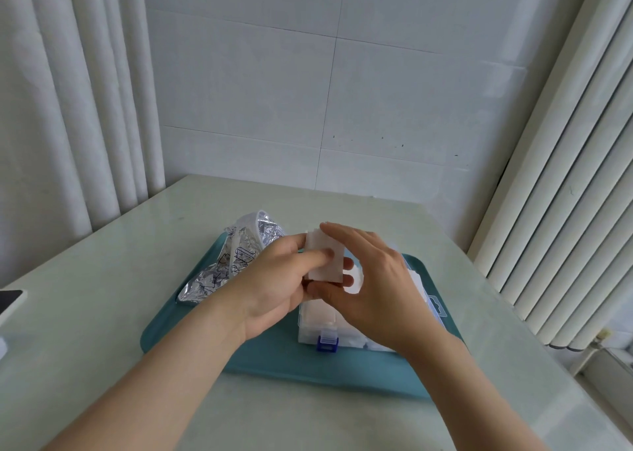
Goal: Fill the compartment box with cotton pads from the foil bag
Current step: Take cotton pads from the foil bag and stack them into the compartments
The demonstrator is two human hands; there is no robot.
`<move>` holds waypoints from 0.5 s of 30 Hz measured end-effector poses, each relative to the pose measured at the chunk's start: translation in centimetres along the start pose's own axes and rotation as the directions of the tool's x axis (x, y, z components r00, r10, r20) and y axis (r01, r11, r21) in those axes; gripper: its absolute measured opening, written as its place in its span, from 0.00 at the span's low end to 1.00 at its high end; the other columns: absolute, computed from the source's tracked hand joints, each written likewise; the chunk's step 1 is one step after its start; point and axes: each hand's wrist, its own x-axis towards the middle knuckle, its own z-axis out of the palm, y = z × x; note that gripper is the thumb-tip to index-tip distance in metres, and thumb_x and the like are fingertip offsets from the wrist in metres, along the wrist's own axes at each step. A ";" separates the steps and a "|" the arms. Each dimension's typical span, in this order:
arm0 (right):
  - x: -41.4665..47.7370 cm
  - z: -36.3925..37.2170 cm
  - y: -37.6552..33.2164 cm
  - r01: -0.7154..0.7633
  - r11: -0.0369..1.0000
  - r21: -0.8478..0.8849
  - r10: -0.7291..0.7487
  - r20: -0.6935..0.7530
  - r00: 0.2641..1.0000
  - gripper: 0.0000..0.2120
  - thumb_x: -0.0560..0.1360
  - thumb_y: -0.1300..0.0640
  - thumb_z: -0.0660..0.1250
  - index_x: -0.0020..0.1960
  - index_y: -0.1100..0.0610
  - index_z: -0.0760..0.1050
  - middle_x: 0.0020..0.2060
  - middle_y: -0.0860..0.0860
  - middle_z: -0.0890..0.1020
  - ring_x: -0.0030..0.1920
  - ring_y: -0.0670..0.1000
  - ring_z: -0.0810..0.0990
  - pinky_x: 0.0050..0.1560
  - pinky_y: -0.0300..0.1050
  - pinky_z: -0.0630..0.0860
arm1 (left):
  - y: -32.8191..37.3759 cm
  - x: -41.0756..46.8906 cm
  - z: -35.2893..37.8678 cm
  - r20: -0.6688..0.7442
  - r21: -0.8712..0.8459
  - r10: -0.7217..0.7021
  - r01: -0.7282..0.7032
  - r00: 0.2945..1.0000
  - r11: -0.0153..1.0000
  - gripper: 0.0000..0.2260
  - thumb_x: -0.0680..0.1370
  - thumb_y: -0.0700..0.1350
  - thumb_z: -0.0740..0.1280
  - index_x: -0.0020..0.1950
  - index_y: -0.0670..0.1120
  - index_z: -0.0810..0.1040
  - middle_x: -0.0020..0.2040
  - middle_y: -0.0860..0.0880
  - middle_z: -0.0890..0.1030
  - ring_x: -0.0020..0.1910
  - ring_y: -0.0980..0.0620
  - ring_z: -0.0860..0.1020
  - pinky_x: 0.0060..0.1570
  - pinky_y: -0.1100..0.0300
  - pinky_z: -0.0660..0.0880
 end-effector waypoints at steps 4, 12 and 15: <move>-0.1 0.0 0.2 0.022 1.000 -0.019 -0.022 -0.001 1.000 0.36 0.70 0.49 0.81 0.75 0.50 0.73 0.65 0.39 0.77 0.60 0.44 0.76 0.58 0.22 0.65 | -0.1 0.0 0.1 -0.001 0.010 0.012 -0.012 1.000 1.000 0.12 0.87 0.39 0.62 0.68 0.38 0.80 0.57 0.38 0.85 0.50 0.44 0.83 0.53 0.49 0.78; -0.1 0.5 0.4 0.028 0.999 -0.026 -0.029 -0.039 0.999 0.31 0.73 0.50 0.76 0.74 0.53 0.73 0.64 0.43 0.80 0.64 0.46 0.76 0.61 0.25 0.66 | -0.2 0.0 0.3 0.031 -0.083 0.023 -0.020 0.999 0.996 0.13 0.87 0.38 0.62 0.69 0.36 0.77 0.62 0.28 0.80 0.52 0.38 0.84 0.61 0.41 0.80; -0.3 0.3 0.2 -0.005 1.000 -0.023 0.007 0.076 0.997 0.36 0.76 0.45 0.67 0.82 0.51 0.63 0.69 0.41 0.75 0.68 0.41 0.71 0.69 0.37 0.66 | -0.2 -0.1 0.3 0.065 -0.031 0.041 -0.039 0.997 0.999 0.11 0.86 0.37 0.64 0.67 0.36 0.78 0.53 0.38 0.83 0.44 0.46 0.80 0.48 0.55 0.80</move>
